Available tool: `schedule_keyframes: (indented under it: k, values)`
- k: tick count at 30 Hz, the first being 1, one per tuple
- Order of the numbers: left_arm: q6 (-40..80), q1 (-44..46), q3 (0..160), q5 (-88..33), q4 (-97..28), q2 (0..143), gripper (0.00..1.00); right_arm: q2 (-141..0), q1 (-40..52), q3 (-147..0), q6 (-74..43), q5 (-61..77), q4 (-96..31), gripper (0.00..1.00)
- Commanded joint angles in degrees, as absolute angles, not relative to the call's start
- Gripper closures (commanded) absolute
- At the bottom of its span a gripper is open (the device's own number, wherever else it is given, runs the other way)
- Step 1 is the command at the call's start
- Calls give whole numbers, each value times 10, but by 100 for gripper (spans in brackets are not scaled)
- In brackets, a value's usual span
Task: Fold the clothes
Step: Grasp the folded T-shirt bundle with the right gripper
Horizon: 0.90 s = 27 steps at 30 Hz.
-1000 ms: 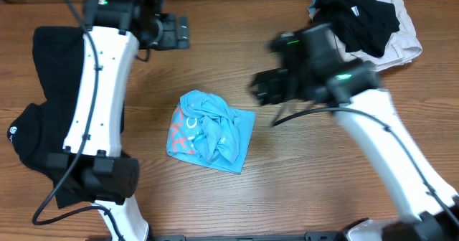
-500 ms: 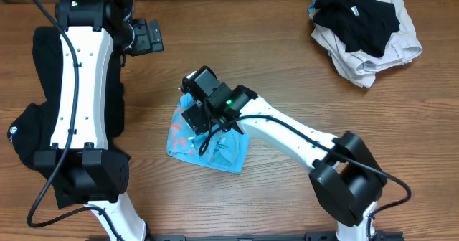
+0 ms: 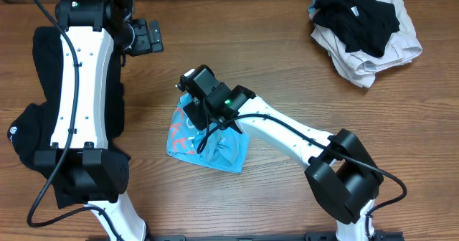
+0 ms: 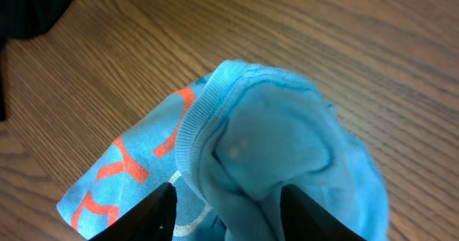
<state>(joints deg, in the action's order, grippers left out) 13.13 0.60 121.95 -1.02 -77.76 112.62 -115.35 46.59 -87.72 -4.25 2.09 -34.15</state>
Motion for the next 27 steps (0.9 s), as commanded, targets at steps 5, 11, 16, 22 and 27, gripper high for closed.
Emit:
schedule_keyframes:
  k: [5, 11, 16, 22, 27]
  values:
    - [115, 3, 1216, 7, -776, 1121, 0, -1185, 469, -880, -43, 41, -336, 60]
    - [115, 3, 1216, 9, -775, 1121, 0, -1161, 448, -889, -96, 42, -358, 95]
    - [115, 3, 1216, 21, -776, 1121, 0, -1089, 409, -908, -166, 53, -454, 96]
    - [113, 3, 1216, 21, -776, 1121, 0, -1044, 346, -908, -217, 72, -626, 96]
    - [103, 3, 1215, 20, -776, 1121, 0, -1046, 308, -880, -217, 79, -698, 39]
